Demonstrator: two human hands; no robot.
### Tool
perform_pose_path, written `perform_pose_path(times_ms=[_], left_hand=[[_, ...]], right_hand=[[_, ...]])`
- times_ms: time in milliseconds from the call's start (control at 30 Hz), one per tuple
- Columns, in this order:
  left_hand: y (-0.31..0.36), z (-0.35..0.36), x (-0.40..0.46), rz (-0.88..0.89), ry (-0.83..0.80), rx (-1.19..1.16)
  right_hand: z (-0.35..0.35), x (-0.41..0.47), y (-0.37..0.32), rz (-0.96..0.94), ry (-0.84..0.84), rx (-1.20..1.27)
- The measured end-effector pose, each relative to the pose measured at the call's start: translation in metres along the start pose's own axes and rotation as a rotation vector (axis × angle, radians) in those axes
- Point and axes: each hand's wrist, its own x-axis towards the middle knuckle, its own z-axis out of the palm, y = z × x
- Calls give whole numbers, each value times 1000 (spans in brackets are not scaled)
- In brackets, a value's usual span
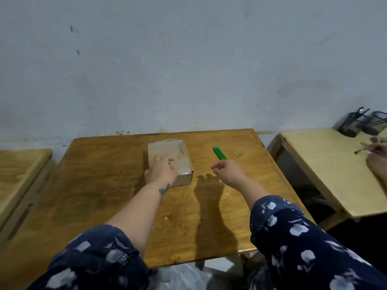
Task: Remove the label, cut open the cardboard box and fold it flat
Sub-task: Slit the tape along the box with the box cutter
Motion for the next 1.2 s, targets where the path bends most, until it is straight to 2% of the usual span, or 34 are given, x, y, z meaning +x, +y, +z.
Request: perform_pose_path(times_ms=[167,367,600,767,933,1033,1100,1200], left_hand=[[-13,10,24,65,29,154],[-21,25,44,37,-3,262],[-27,36,45,53,28,344],[-27,34,44,59,17,392],[-32,29,36,85,-16,402],[-40,25,24,103,-23,411],[-47,22,16,110,-20,419],[-56,17,5,114,-15,425]], right_hand=[[11,32,15,120,55,-70],[16,70,35,212,108,-186],[28,96,37,226,120,-195],[31,99,10,229,19,159],[22,80,-26,226,-134,739],[14,69,-35,187,-307,1036],[12,61,-36,153,-398,1146],[13,47,-38,124,-419,1198]])
